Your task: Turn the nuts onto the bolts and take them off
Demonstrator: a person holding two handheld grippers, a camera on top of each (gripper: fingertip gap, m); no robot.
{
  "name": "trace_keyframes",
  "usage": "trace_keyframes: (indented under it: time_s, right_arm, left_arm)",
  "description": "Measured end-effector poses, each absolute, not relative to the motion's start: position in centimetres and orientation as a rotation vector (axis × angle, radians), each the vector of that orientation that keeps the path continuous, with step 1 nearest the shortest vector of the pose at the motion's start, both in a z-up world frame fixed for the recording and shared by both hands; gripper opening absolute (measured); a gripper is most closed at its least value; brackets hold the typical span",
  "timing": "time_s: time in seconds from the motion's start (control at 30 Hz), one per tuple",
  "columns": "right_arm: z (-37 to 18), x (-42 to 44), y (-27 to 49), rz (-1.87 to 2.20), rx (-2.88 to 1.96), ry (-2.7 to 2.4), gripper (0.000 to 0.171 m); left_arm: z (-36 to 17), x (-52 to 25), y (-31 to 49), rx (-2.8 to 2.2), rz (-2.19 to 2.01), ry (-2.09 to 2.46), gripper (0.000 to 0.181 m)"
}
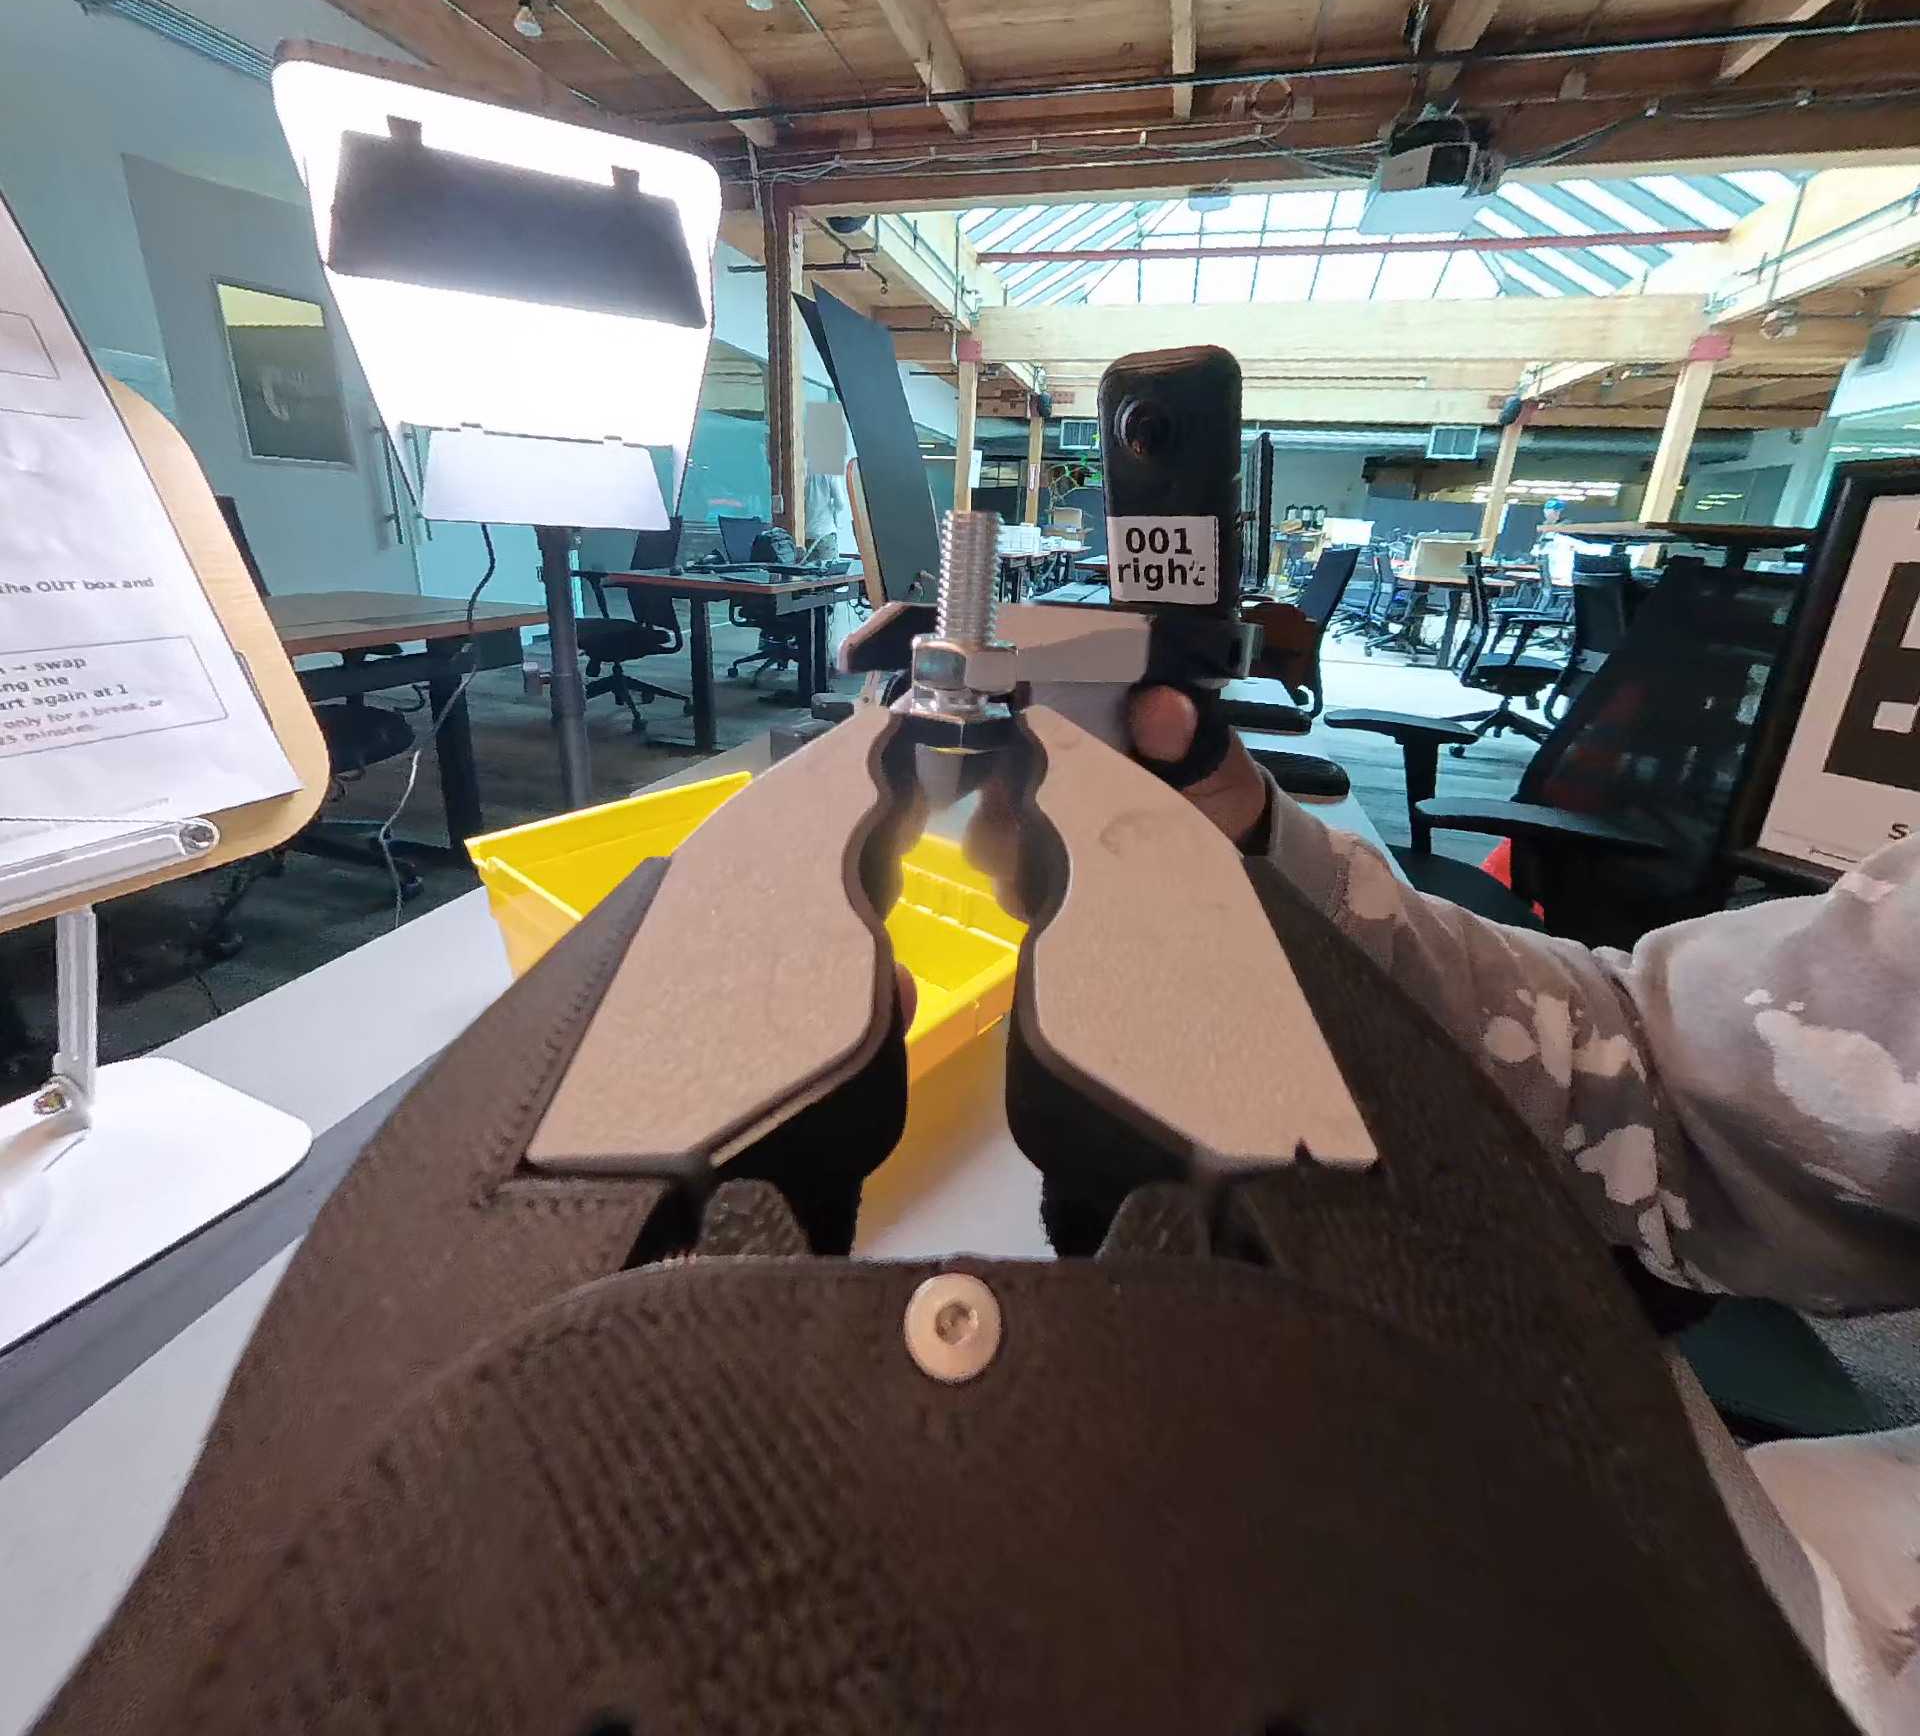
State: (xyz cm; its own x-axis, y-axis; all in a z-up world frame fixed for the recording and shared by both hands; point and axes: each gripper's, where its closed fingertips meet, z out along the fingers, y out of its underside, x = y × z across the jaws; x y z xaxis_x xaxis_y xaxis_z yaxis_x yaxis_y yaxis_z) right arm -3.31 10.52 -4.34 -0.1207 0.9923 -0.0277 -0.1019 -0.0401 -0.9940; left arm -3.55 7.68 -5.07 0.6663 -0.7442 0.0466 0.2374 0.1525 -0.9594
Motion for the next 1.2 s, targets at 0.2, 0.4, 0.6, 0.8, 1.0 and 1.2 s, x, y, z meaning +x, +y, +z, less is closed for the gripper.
trace_keyframes:
  time_s: [0.2, 0.4, 0.6, 0.8, 1.0, 1.2]
  right_arm:
    - [-4.8, -4.5, 7.9, 1.402, -1.065, -1.287, 0.031]
    - [-4.3, -3.4, 10.2, 1.367, -1.105, -1.209, 0.016]
    - [-4.3, -4.5, 7.6, 1.402, -1.063, -1.271, 0.029]
    - [-3.8, -3.2, 11.0, 1.372, -1.11, -1.133, 0.01]
    - [-3.6, -4.1, 7.6, 1.429, -1.042, -1.238, 0.031]
    - [-3.5, -3.8, 9.9, 1.368, -1.097, -1.133, 0.012]
  left_arm:
    - [-5.9, -3.0, 8.0, -1.253, -0.748, 0.511, 0.019]
    - [-5.1, -3.8, 7.8, -1.221, -0.74, 0.499, 0.018]
    - [-5.6, -3.3, 7.8, -1.236, -0.738, 0.507, 0.018]
    - [-4.8, -3.9, 7.5, -1.214, -0.741, 0.499, 0.018]
    - [-5.5, -3.5, 7.9, -1.243, -0.754, 0.489, 0.018]
    - [-5.1, -3.6, 7.6, -1.224, -0.764, 0.493, 0.017]
